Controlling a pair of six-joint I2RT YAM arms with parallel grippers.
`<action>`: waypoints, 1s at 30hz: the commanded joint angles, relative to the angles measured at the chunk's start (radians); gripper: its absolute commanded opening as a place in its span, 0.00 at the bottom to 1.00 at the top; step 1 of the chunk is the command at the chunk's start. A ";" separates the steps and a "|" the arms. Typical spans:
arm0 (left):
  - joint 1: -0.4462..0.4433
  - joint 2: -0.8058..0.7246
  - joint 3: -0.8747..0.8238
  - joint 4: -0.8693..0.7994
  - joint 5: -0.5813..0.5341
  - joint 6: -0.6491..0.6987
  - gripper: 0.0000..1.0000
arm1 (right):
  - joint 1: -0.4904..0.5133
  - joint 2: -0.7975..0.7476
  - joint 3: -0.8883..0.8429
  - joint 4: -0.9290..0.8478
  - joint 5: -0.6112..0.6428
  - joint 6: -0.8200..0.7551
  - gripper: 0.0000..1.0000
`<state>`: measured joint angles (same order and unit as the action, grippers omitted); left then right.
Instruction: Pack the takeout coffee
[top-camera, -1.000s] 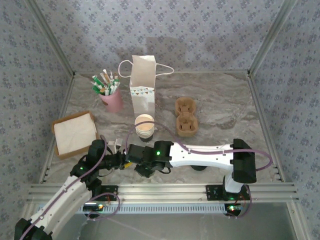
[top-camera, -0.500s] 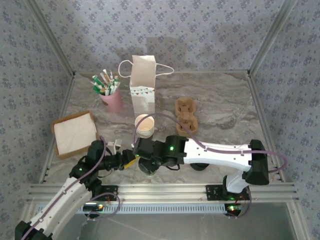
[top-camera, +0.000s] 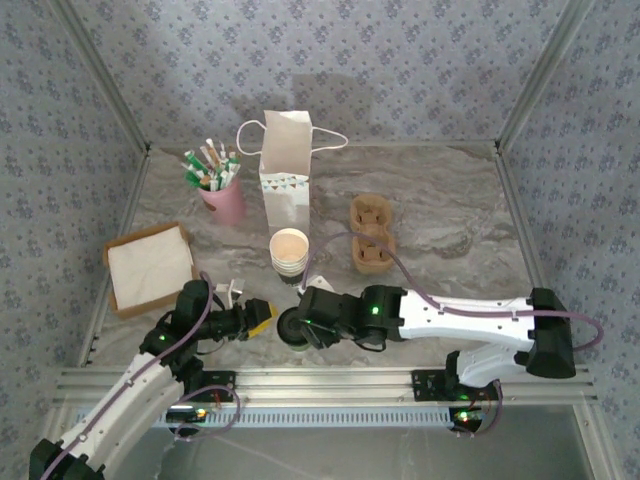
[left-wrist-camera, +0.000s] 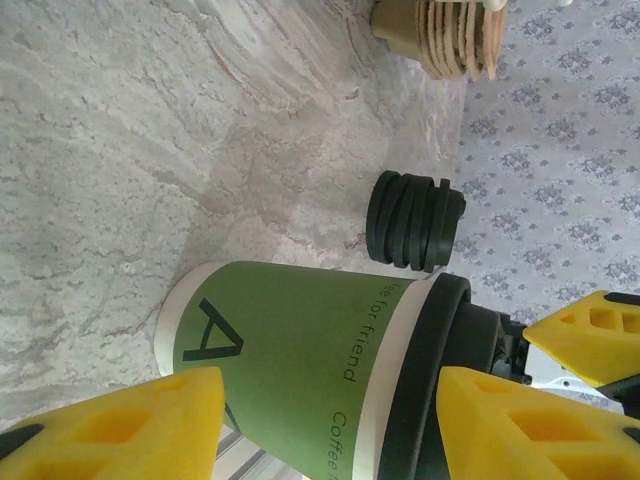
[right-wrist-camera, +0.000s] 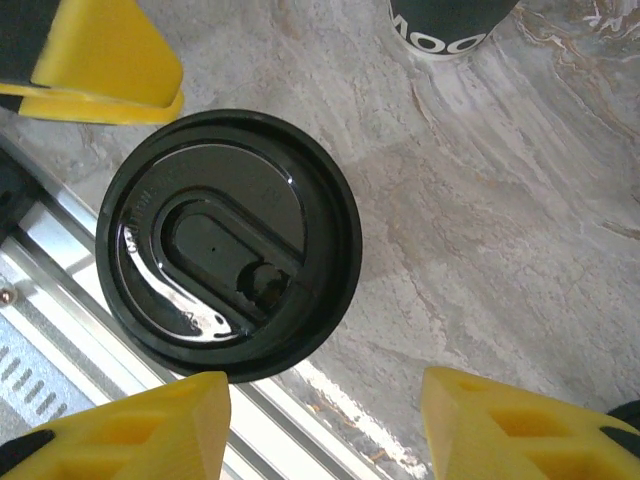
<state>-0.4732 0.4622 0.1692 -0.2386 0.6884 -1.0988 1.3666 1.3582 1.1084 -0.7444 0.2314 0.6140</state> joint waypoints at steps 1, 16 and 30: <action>-0.007 0.008 -0.001 0.031 0.013 -0.009 0.58 | 0.012 -0.007 -0.026 0.069 0.037 0.038 0.55; -0.056 0.033 -0.014 0.067 -0.022 -0.017 0.58 | 0.016 0.063 -0.047 0.080 0.034 0.024 0.54; -0.066 0.012 -0.017 0.059 -0.036 -0.026 0.57 | -0.015 0.061 -0.013 0.037 0.041 -0.051 0.55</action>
<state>-0.5301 0.4892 0.1535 -0.1837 0.6460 -1.1202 1.3525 1.4120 1.0771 -0.6533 0.2424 0.5880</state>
